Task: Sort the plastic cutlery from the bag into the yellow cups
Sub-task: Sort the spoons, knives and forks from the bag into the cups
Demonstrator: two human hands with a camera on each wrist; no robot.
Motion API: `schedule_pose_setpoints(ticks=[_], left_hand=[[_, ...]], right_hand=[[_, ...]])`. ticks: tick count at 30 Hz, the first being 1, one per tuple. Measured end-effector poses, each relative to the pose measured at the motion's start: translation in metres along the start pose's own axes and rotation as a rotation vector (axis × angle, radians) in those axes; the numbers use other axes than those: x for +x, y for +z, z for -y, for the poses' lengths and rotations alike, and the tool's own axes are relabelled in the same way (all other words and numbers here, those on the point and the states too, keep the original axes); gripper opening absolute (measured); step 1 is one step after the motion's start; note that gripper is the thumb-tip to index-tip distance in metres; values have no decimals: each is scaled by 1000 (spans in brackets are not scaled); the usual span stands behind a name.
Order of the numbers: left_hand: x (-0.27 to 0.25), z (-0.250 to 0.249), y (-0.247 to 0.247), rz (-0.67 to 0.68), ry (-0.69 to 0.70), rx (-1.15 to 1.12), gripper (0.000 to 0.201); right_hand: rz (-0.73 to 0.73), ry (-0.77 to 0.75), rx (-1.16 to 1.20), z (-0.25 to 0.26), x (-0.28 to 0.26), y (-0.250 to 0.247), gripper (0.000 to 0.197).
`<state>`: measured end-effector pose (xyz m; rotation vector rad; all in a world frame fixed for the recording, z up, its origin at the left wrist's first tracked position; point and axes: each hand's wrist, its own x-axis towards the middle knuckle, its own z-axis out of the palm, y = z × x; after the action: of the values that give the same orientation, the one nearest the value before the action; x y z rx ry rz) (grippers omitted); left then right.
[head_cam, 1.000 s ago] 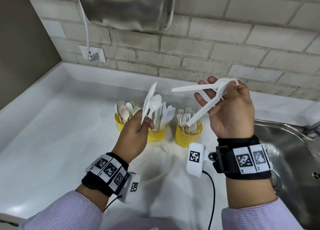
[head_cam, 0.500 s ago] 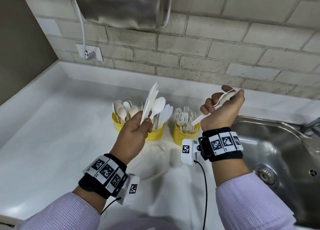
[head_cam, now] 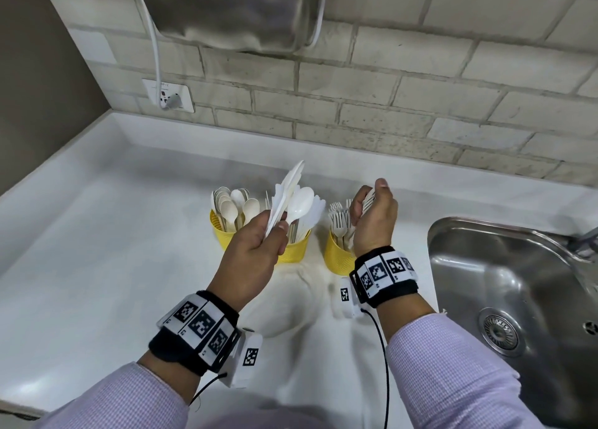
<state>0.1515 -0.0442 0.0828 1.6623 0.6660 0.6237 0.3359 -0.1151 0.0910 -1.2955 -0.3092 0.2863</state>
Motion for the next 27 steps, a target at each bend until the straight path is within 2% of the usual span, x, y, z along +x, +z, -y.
schedule_pose_setpoints(ticks=[8, 9, 11, 13, 17, 20, 22, 23, 25, 27], left_hand=[[1, 4, 1, -1, -6, 61, 27], [1, 4, 0, -3, -10, 63, 27], [0, 4, -1, -3, -13, 62, 28], [0, 2, -2, -2, -22, 40, 29], [0, -6, 2, 0, -70, -64, 34], [-2, -12, 5, 38, -126, -181, 36], [-2, -14, 5, 70, -156, -240, 38], [-2, -14, 4, 85, -166, -264, 38], [-2, -15, 4, 110, -184, -315, 38], [-3, -16, 3, 130, -194, -367, 36]], right_hand=[[22, -261, -397, -28, 2, -8, 63], [16, -278, -453, -30, 3, -8, 58], [-9, -277, -550, -29, 4, -8, 31], [-26, -287, -642, -28, 4, -9, 24], [41, -270, -866, -34, 10, -17, 31], [103, -316, -848, -27, 3, -20, 68], [96, -408, -865, -24, 1, -21, 78], [108, -452, -937, -23, 2, -22, 77], [185, -495, -1228, -27, 3, -26, 64], [296, -453, -1494, -37, 2, -31, 55]])
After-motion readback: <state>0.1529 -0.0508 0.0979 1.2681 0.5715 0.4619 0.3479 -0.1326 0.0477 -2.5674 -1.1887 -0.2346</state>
